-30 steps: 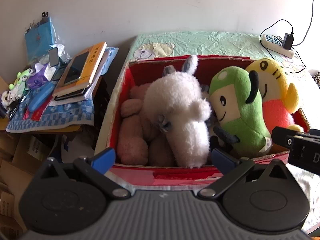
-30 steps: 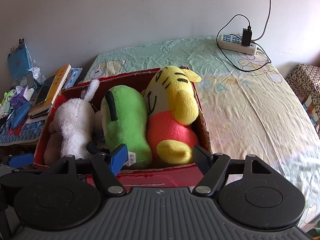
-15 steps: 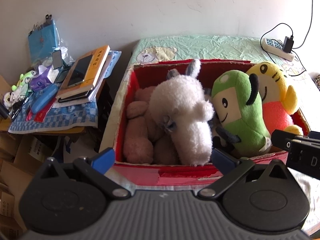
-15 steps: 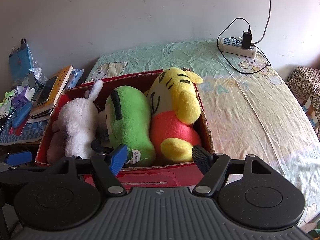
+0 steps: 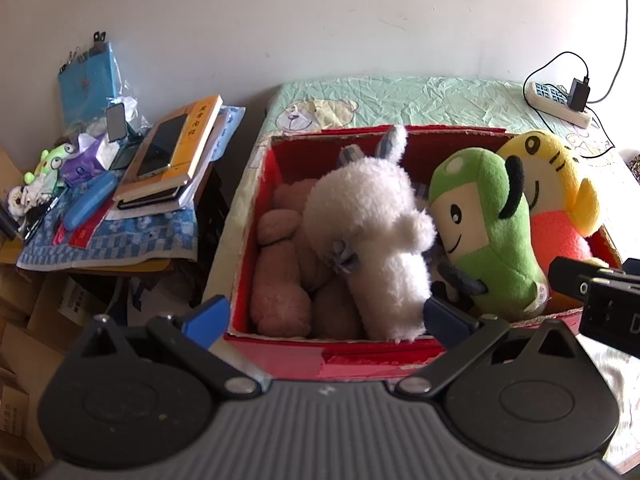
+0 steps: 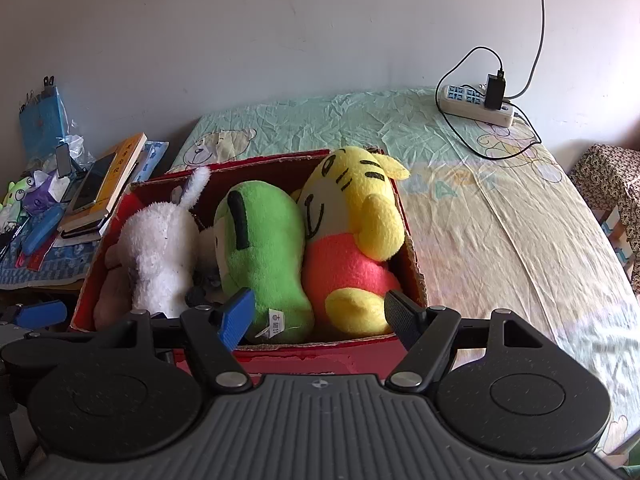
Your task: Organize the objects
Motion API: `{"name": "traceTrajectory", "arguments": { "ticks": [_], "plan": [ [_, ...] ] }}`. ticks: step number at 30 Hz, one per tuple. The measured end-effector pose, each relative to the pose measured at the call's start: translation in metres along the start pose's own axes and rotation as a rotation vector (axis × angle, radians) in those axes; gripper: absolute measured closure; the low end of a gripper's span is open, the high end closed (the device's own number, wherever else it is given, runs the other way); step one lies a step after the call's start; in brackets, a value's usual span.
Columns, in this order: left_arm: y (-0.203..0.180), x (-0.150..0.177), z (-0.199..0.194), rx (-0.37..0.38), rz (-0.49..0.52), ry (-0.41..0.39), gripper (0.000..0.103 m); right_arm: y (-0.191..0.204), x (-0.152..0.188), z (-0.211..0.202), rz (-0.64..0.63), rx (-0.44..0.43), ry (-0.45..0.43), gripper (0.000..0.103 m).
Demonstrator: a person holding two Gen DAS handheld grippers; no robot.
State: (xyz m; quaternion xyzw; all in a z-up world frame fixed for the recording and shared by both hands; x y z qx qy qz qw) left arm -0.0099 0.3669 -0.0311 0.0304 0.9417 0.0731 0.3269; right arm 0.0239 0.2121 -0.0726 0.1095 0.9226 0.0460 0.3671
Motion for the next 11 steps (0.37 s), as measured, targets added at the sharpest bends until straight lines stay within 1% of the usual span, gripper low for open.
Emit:
{"name": "traceTrajectory", "arguments": {
  "ticks": [4, 8, 11],
  "plan": [
    [-0.0001, -0.0019, 0.0011, 0.013, 0.001, -0.003, 0.0, -0.0006, -0.0011, 0.0004, 0.0, 0.005, -0.002, 0.029],
    [-0.0021, -0.0007, 0.002, 0.053, 0.007, -0.015, 0.001, -0.0013, -0.0019, 0.0007, 0.003, 0.013, -0.006, 0.029],
    [-0.0044, -0.0022, 0.0001, 0.045, 0.012, -0.032, 0.001, -0.0015, -0.0031, -0.0007, 0.002, 0.019, -0.016, 0.029]
  ]
}}
Point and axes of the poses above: each gripper's, at about its wrist camera, not at the fingertips, and z roughly the way its jaws point, y to its left, x to its underside, the point moved 3 cm from there along z, roughly the way its jaws point, and after that the axes turned 4 degrees about -x, right-handed, at the moved point
